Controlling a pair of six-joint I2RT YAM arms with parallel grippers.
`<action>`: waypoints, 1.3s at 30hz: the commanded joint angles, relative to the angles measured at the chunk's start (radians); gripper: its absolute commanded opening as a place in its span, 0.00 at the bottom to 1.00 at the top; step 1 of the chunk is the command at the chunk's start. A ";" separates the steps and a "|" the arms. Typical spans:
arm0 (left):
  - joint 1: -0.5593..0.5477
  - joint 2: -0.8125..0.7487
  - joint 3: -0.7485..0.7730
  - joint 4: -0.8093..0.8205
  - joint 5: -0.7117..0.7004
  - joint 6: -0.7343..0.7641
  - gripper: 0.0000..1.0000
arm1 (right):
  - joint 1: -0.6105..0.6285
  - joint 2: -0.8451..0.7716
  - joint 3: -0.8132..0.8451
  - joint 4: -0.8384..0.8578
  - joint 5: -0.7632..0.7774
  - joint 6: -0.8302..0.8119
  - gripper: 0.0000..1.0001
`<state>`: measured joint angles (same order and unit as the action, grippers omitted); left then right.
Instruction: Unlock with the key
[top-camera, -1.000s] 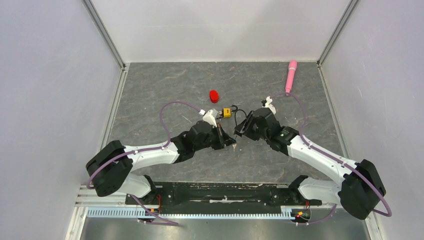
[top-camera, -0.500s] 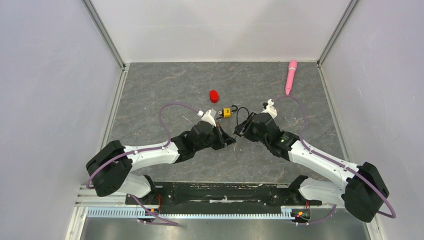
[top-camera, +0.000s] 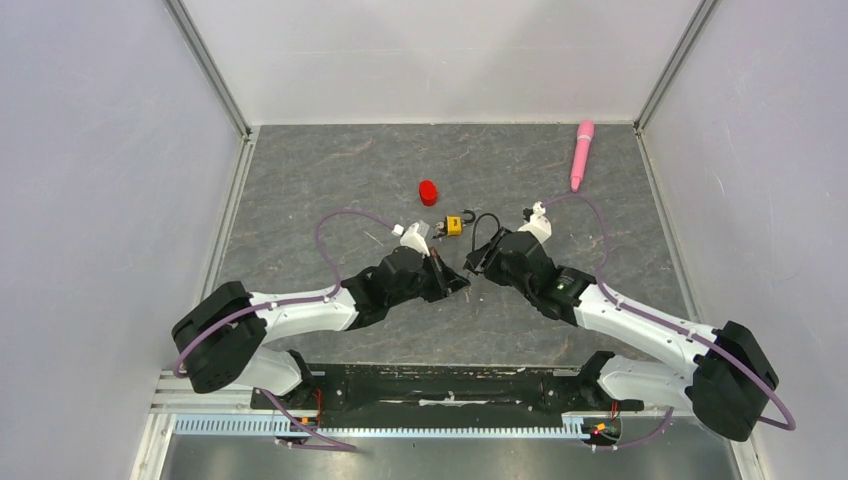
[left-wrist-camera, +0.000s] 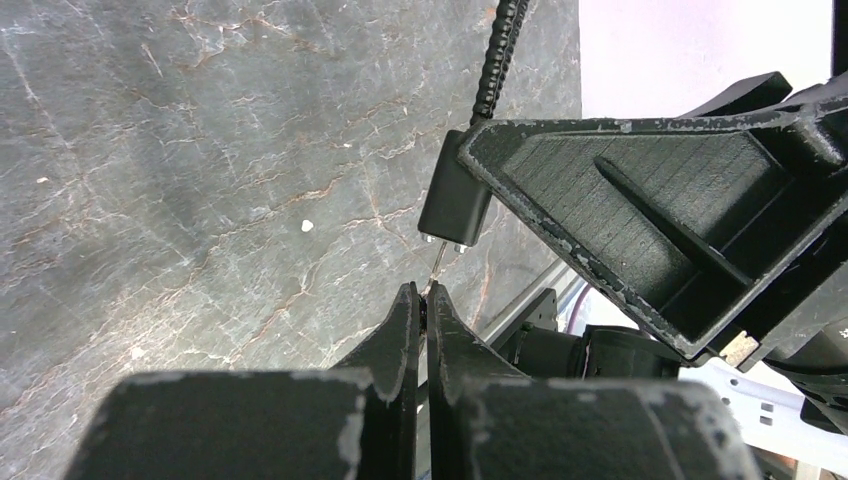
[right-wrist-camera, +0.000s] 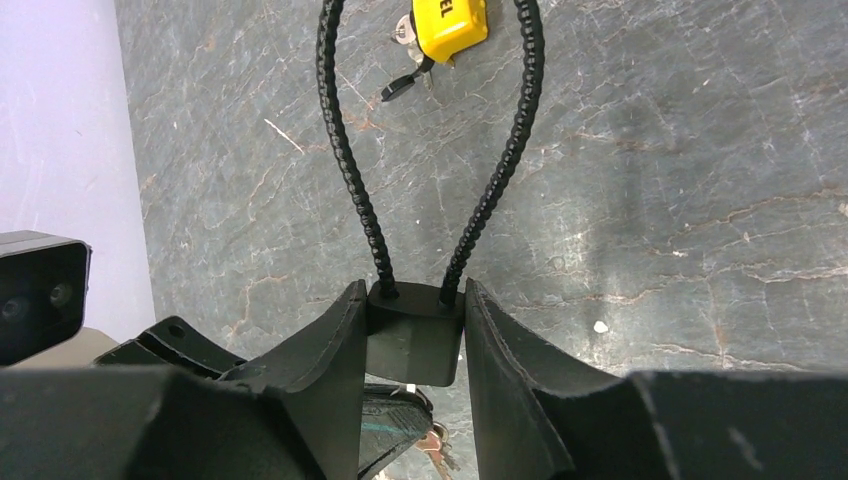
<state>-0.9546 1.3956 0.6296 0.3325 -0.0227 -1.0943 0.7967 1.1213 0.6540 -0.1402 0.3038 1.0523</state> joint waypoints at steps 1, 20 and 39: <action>0.011 -0.034 -0.025 0.184 -0.160 -0.054 0.02 | 0.060 -0.008 -0.019 -0.010 -0.058 0.083 0.00; 0.013 -0.078 -0.074 0.306 -0.163 0.138 0.02 | 0.075 0.006 0.013 0.029 -0.126 0.012 0.00; 0.034 -0.099 -0.089 0.431 -0.230 0.159 0.02 | 0.136 0.035 0.006 0.054 -0.166 0.003 0.00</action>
<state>-0.9615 1.3361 0.5159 0.4759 -0.1032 -0.9821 0.8585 1.1473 0.6464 -0.0608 0.3431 1.0367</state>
